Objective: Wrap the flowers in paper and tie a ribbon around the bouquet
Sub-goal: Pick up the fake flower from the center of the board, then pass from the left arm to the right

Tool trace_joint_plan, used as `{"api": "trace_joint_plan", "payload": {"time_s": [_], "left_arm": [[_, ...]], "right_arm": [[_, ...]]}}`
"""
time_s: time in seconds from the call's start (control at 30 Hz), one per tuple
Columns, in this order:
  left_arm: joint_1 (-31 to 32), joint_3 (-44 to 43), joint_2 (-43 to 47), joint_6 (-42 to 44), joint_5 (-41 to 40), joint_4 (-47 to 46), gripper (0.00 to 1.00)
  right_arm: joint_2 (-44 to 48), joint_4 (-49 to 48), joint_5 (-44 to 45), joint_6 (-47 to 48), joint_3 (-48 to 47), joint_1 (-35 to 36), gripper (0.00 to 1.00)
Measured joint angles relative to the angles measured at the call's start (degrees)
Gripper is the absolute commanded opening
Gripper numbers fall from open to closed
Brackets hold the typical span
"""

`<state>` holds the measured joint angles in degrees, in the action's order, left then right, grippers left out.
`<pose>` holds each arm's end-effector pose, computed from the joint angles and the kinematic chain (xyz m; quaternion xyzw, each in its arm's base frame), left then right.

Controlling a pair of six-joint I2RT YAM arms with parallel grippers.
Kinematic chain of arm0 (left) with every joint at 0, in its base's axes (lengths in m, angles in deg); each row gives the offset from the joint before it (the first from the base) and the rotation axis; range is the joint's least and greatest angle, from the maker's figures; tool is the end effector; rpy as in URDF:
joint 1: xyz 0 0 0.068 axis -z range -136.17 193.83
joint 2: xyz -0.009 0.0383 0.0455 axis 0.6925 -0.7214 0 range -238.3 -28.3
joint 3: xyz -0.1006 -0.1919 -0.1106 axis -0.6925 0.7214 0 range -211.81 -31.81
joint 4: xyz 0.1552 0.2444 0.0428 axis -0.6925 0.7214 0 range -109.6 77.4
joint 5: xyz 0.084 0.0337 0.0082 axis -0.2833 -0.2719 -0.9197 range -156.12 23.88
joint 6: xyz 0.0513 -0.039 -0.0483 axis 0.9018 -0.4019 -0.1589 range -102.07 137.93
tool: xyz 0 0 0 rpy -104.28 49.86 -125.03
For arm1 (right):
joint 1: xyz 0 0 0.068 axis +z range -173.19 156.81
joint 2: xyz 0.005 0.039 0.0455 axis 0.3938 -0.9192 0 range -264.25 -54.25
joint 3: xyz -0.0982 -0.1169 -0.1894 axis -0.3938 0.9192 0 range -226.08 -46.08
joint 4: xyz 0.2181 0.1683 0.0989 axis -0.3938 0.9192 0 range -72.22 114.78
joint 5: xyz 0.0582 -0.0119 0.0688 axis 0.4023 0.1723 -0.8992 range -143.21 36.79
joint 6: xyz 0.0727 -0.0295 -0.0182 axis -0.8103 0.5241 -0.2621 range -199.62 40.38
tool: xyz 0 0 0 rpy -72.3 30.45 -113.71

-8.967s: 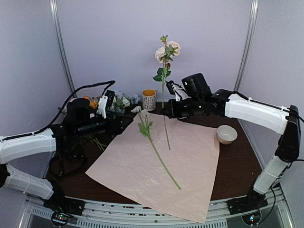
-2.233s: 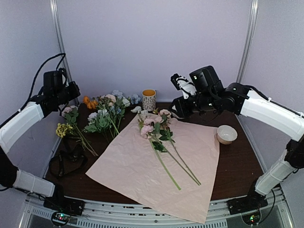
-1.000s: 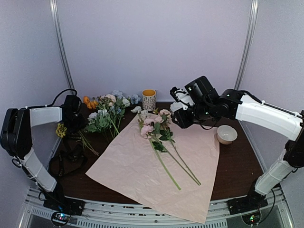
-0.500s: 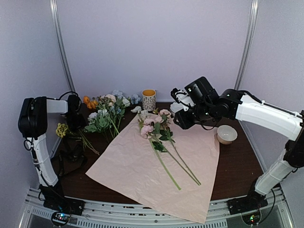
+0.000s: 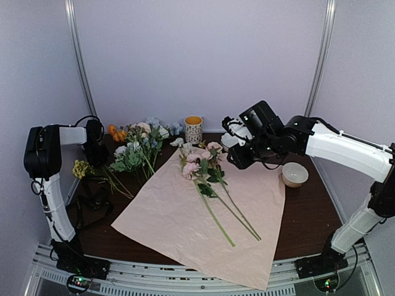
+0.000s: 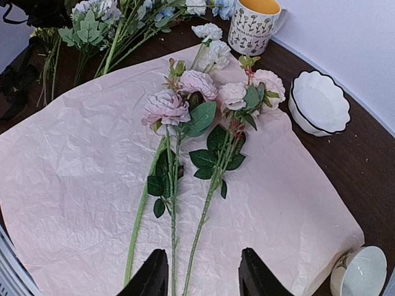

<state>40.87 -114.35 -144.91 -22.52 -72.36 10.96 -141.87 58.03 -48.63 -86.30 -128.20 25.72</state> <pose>0.4488 0.0308 0.0866 -0.3714 0.9007 -0.0202 0.2246 0.2623 0.2924 0.2770 -0.3194 0.8689 0.1427 0.3502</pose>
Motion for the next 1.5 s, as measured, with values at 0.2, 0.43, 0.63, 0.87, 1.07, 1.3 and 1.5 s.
{"api": "trace_joint_plan", "payload": {"time_s": [0.2, 0.43, 0.63, 0.87, 1.07, 1.3, 1.5], "left_arm": [[-0.39, -2.05, -1.9, 0.39, 0.98, 1.11, 0.0], [-0.85, -3.32, -3.15, 0.94, 2.08, 0.68, 0.0], [-0.85, 5.92, 5.99, 1.49, 2.16, -4.87, 0.0], [-0.26, 15.41, 31.06, 5.79, 2.73, -18.88, 0.0], [7.02, 23.08, 50.34, 8.09, 7.06, -31.45, 0.0], [31.76, 27.02, 52.89, 8.61, 18.32, -48.35, 0.0], [41.81, 26.12, 45.11, 6.49, 24.55, -59.54, 0.0]], "right_arm": [[-0.02, 0.68, 0.85, 0.96, 0.0, 0.0, 0.4], [-0.02, 1.33, 1.81, 1.46, 0.0, 0.0, 0.4], [0.2, 1.57, 2.36, 1.79, 0.0, 0.0, 0.4], [1.75, 0.9, 1.44, 1.79, 0.0, 0.0, 0.4], [4.39, -4.33, -5.46, 1.84, 0.02, 0.15, 0.43], [5.95, -16.7, -21.0, -0.15, 0.02, 1.11, 0.59], [3.85, -24.72, -28.17, -3.26, -1.27, 3.26, 0.69]]}}
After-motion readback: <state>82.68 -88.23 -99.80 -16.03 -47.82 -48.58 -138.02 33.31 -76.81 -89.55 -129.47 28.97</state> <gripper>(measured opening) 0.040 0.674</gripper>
